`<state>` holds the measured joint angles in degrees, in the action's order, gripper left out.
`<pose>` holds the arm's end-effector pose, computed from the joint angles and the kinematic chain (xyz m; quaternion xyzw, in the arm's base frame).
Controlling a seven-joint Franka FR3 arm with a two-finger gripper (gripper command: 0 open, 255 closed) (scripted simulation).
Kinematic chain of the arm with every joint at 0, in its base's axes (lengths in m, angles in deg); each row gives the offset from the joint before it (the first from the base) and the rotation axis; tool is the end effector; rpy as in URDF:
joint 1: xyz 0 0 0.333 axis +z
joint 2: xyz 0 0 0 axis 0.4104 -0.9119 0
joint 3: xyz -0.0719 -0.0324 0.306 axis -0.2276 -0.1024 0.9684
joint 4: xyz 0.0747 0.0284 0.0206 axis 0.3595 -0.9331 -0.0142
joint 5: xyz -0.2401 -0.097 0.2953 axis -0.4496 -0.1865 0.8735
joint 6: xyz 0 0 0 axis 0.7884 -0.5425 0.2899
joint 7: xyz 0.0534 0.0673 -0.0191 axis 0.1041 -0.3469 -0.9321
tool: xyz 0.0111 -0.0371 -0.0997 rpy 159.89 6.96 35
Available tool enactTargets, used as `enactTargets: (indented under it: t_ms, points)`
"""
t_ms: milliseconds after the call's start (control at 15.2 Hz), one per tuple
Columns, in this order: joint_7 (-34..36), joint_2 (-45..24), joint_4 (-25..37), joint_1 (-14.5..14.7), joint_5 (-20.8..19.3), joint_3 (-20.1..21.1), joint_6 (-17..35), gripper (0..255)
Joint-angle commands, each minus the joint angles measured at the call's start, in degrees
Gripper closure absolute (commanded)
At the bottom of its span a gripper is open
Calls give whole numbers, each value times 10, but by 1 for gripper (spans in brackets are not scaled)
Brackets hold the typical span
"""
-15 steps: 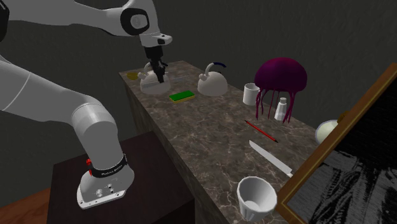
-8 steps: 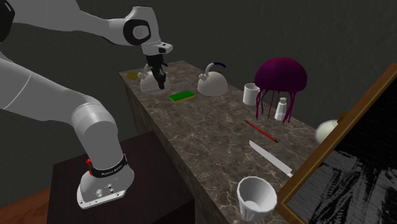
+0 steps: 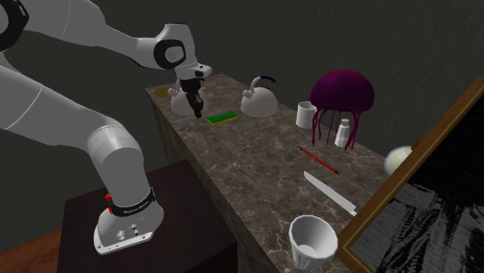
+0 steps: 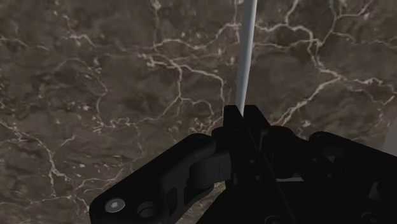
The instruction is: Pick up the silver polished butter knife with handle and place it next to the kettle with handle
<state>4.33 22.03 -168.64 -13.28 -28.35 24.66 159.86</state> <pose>0.3022 0.1936 0.4185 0.9987 0.0184 0.0446 0.0181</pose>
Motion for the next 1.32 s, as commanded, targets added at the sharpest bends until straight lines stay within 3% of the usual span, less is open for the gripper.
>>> enactTargets:
  t_ms: [0, 462, 990, 1056, 1254]
  points:
    - [0, -7, -11, 0, 1, 3, 18, 255]
    - [6, -41, -45, -2, 5, 17, 86, 255]
    - [6, -43, -47, -2, 5, 18, 90, 255]
    - [6, -43, -47, -2, 5, 18, 90, 0]
    - [6, -43, -47, -2, 5, 18, 90, 0]
